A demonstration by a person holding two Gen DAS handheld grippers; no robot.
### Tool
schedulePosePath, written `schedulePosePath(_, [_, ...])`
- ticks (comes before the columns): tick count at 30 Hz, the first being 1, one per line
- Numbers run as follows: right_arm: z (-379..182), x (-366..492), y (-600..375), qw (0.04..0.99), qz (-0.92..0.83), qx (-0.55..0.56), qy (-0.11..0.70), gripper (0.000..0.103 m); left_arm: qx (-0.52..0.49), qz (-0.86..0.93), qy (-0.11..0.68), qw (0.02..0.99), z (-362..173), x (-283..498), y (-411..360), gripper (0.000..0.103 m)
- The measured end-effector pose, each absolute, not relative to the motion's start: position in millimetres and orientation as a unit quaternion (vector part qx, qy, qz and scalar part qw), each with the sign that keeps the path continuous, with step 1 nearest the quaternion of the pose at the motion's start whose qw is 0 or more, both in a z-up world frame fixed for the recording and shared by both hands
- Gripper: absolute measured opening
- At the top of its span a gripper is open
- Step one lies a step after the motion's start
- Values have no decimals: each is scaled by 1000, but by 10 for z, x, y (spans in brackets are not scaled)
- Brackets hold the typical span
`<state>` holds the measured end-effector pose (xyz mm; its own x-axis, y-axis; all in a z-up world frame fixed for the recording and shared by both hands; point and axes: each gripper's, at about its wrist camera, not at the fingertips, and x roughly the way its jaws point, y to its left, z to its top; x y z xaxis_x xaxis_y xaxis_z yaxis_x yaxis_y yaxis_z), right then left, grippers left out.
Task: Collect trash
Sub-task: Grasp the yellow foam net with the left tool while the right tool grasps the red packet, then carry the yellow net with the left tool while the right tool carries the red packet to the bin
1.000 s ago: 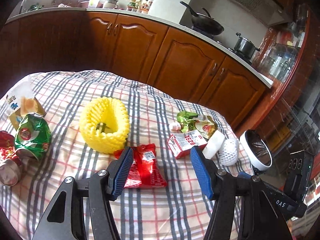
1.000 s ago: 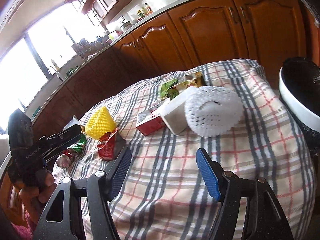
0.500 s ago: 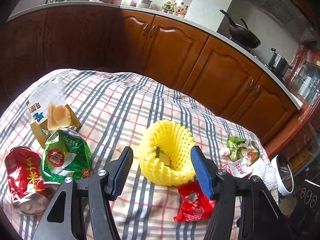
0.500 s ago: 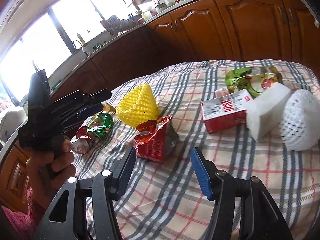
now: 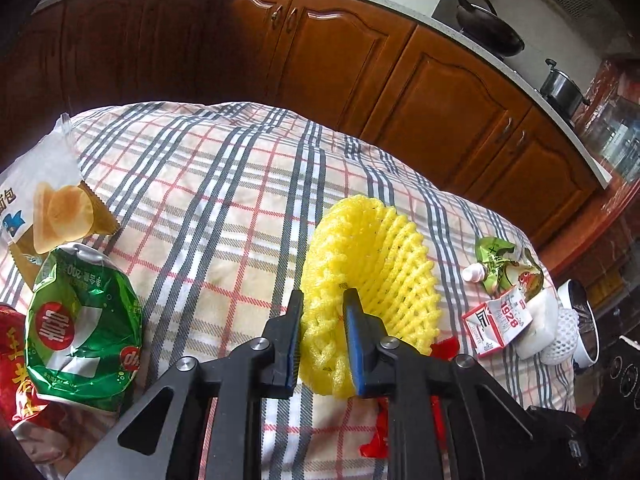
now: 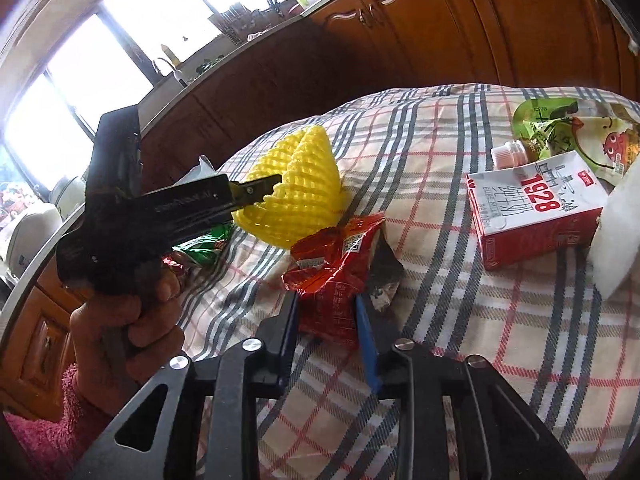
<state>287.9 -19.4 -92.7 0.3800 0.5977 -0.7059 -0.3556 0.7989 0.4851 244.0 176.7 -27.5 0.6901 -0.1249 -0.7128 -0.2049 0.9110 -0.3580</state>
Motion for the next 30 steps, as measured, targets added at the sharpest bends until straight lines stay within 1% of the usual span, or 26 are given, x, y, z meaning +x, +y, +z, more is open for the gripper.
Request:
schedulePosePath(3, [-803, 2765, -274, 829, 294, 119, 460, 4, -203, 16, 383, 901, -202, 2349, 1705, 12])
schedulePosePath(7, [-643, 2607, -438, 841, 289, 115, 442, 2, -188, 0, 361, 913, -33, 2185, 1571, 12])
schedulePosePath(17, [-210, 2241, -1090, 876, 245, 139, 392, 2, -166, -80, 330, 926, 276, 1926, 1113, 12])
schedulePosePath(24, [0, 2036, -1655, 902, 184, 149, 362, 2, -149, -125, 331, 923, 319, 1935, 761, 12])
schedulePosePath(30, [74, 1898, -2097, 914, 133, 157, 349, 2, -129, -163, 335, 919, 333, 1986, 458, 12])
